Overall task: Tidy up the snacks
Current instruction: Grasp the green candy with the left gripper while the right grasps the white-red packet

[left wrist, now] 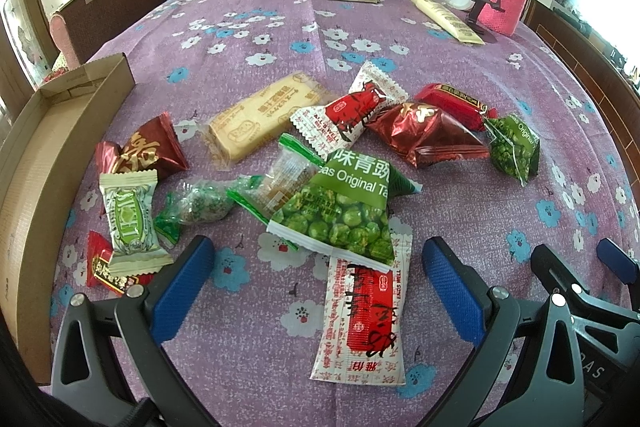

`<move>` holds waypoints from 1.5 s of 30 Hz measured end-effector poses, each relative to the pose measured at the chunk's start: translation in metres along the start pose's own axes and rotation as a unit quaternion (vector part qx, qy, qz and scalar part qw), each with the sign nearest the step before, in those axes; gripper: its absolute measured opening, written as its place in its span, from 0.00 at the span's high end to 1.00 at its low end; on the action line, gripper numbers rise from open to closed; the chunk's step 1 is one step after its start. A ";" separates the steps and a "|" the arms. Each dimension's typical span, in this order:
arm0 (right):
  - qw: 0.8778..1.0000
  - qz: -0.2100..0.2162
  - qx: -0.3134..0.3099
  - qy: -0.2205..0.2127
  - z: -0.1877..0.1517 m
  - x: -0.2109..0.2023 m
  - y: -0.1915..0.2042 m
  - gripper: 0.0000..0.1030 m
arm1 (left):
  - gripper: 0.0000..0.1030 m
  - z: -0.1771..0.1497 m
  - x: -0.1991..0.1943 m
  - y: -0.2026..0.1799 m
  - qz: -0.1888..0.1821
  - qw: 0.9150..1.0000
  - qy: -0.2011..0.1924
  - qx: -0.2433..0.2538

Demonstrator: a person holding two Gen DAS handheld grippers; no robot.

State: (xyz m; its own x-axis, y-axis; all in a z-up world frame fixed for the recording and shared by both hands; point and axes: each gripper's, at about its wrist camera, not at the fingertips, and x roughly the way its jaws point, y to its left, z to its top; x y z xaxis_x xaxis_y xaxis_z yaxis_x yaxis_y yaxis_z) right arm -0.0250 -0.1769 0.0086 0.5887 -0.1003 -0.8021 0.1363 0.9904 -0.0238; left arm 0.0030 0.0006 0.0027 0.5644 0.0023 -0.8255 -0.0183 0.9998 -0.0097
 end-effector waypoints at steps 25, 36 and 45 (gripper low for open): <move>1.000 0.002 0.001 0.001 0.000 -0.001 0.000 0.00 | 0.25 -0.017 -0.081 0.043 -0.035 0.994 0.071 -0.076; 0.999 0.030 -0.017 0.019 0.001 -0.003 -0.004 0.00 | 0.30 -0.026 -0.139 0.097 -0.032 0.994 0.044 -0.096; 0.996 0.039 -0.046 0.070 0.013 -0.017 0.009 0.40 | 0.35 -0.040 -0.134 0.141 -0.077 0.992 0.037 -0.096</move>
State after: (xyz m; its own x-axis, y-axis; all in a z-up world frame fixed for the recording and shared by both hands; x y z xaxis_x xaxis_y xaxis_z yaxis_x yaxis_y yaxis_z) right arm -0.0239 -0.1675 0.0298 0.4762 -0.0139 -0.8792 0.0170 0.9998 -0.0066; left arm -0.1080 0.1400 0.0899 0.5101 -0.1596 -0.8452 -0.0964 0.9658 -0.2406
